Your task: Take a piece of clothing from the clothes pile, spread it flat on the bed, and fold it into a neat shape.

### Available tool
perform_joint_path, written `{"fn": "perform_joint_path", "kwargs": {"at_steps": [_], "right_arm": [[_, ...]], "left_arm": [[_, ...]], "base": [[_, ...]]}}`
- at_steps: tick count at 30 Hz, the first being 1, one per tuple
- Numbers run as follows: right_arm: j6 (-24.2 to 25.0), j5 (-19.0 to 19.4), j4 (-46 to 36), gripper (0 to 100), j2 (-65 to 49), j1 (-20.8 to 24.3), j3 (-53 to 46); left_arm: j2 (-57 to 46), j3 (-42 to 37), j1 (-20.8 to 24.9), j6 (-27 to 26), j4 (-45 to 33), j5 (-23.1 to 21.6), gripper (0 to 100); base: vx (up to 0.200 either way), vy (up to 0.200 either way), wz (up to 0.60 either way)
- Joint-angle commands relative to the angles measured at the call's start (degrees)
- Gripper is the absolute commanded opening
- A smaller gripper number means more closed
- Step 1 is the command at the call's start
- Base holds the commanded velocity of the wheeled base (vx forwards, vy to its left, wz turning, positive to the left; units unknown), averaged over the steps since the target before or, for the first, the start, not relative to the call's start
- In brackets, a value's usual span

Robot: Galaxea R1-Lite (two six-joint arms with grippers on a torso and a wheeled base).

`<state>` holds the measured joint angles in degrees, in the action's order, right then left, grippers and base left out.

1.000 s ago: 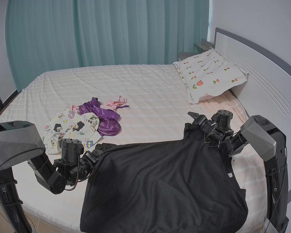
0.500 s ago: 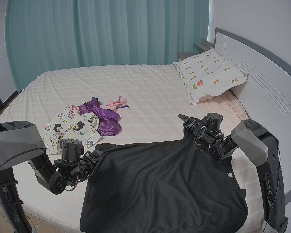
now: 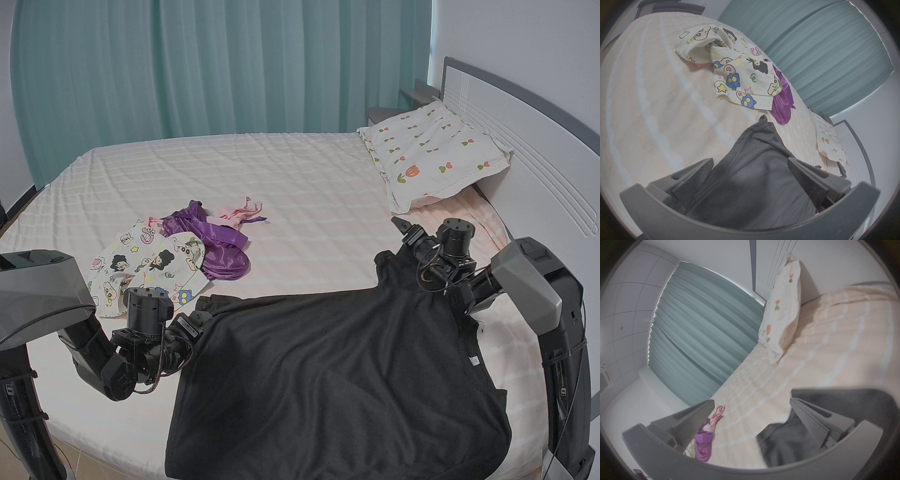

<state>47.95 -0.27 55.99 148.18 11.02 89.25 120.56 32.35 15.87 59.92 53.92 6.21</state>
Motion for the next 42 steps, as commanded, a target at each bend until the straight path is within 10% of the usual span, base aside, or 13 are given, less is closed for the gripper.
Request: {"fn": "perform_joint_path", "kwargs": {"at_steps": [1, 13, 22, 23, 42], "right_arm": [[-2.9, 0.1, -2.1, 100, -3.8, -4.5, -2.4], [-18.7, 1.9, -3.1, 100, 0.5, -8.2, -4.4], [-20.7, 2.7, -3.4, 100, 3.8, -6.4, -4.6], [-20.7, 2.7, -3.5, 0, 4.0, -6.4, -4.4], [-19.7, 1.1, -3.4, 0, 4.4, -8.9, 1.4]], "left_arm": [[0.0, 0.0, -0.1, 0.0, 0.0, 0.0, 100], [0.2, 0.0, -0.1, 0.0, 0.0, 0.0, 100], [0.2, 0.1, -0.1, 0.0, 0.0, 0.0, 100], [0.2, 0.1, -0.1, 0.0, 0.0, 0.0, 100], [0.2, 0.1, -0.1, 0.0, 0.0, 0.0, 100]], "base": [[0.000, 0.000, 0.00], [0.000, 0.000, 0.00], [0.000, 0.000, 0.00], [0.000, 0.000, 0.00], [0.000, 0.000, 0.00]]}}
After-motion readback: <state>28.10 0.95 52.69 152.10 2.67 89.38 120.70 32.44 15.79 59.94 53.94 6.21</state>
